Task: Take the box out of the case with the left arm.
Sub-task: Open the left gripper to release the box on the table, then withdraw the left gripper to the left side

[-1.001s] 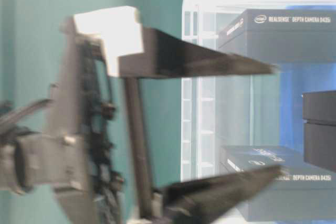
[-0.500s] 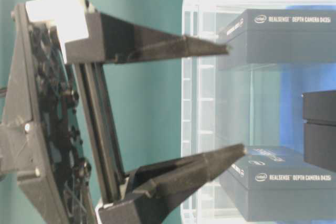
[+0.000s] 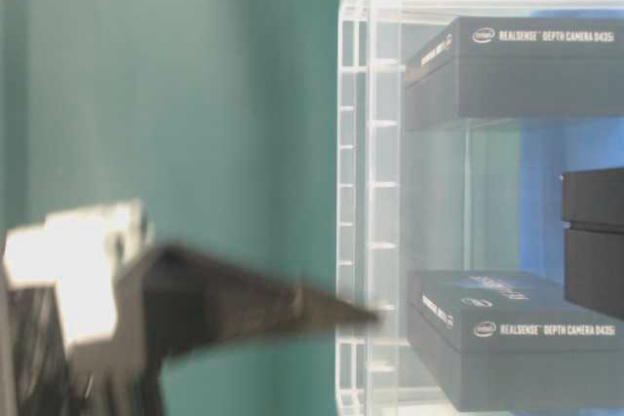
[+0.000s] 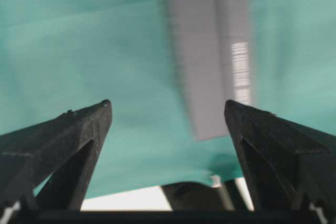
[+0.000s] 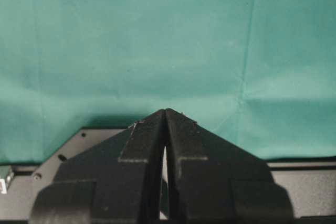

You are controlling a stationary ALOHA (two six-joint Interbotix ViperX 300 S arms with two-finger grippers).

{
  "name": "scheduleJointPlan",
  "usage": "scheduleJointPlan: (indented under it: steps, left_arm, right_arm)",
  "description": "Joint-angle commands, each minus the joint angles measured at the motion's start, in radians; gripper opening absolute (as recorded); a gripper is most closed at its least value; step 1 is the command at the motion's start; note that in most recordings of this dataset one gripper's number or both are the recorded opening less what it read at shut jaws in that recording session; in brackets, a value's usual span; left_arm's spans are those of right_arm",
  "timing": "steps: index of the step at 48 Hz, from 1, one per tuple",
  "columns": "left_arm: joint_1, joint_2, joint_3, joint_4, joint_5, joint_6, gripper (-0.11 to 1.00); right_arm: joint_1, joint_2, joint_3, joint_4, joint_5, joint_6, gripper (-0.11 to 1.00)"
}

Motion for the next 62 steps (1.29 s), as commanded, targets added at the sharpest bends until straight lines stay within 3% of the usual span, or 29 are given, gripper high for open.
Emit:
scheduleJointPlan:
  steps: [1,15,26,50,62]
  left_arm:
    - [-0.015,-0.094,0.048,0.005,0.005,-0.017,0.87]
    - [-0.075,-0.316,0.253,0.003,0.028,-0.094,0.87]
    - [-0.106,-0.405,0.336,0.000,0.041,-0.104,0.87]
    - [-0.112,-0.436,0.364,-0.003,0.071,-0.098,0.87]
    - [-0.023,-0.465,0.382,-0.003,0.094,-0.032,0.87]
  right_arm:
    - [0.000,-0.002,-0.012,-0.002,0.002,0.000,0.02]
    - [-0.002,-0.002,-0.012,-0.002,0.011,-0.003,0.02]
    - [-0.002,-0.005,-0.011,-0.005,0.029,-0.008,0.02]
    - [0.000,-0.020,-0.011,-0.008,0.037,-0.009,0.02]
    - [-0.002,-0.020,-0.009,-0.009,0.038,-0.009,0.02]
